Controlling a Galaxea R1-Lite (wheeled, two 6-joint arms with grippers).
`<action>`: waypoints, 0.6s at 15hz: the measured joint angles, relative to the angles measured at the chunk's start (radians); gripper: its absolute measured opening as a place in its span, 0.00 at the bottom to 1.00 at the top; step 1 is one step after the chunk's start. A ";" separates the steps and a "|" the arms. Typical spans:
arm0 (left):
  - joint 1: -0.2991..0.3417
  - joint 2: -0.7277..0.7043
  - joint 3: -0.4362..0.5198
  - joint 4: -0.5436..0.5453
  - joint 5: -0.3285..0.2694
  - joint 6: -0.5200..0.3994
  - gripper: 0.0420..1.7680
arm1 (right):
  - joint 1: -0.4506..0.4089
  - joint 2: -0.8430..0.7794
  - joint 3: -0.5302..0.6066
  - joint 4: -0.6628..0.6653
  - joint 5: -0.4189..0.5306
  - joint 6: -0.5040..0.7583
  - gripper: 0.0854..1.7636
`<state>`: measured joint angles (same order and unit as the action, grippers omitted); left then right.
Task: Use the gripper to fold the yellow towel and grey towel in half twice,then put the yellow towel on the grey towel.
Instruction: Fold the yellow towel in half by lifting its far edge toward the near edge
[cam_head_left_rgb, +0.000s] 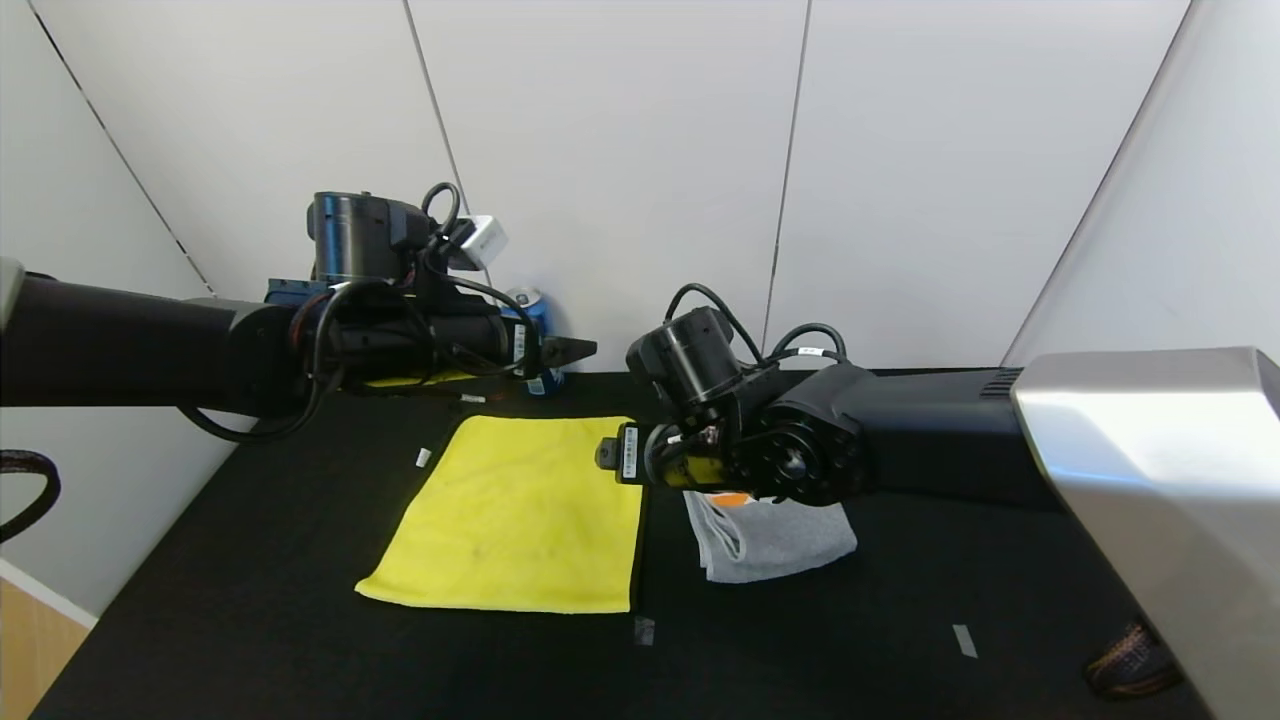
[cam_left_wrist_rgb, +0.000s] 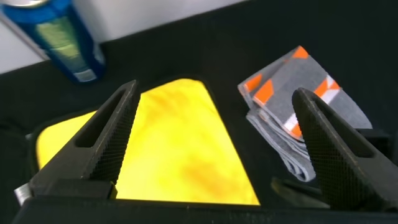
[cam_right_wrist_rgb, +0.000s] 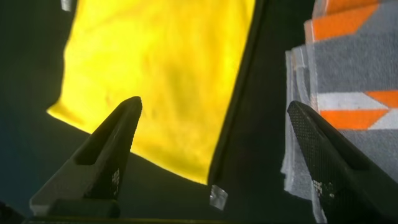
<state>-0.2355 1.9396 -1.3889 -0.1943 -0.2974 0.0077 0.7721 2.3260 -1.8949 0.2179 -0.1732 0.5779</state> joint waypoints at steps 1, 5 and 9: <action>0.020 -0.006 -0.003 0.011 0.000 0.003 0.97 | 0.003 0.001 -0.021 0.000 0.006 0.000 0.96; 0.137 -0.063 -0.007 0.129 -0.008 0.037 0.97 | 0.031 0.018 -0.076 -0.003 0.031 -0.021 0.96; 0.298 -0.121 0.037 0.278 -0.084 0.155 0.97 | 0.060 0.031 -0.080 -0.001 0.060 -0.020 0.96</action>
<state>0.0623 1.8183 -1.3523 0.0834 -0.3817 0.1628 0.8317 2.3572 -1.9749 0.2164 -0.1136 0.5579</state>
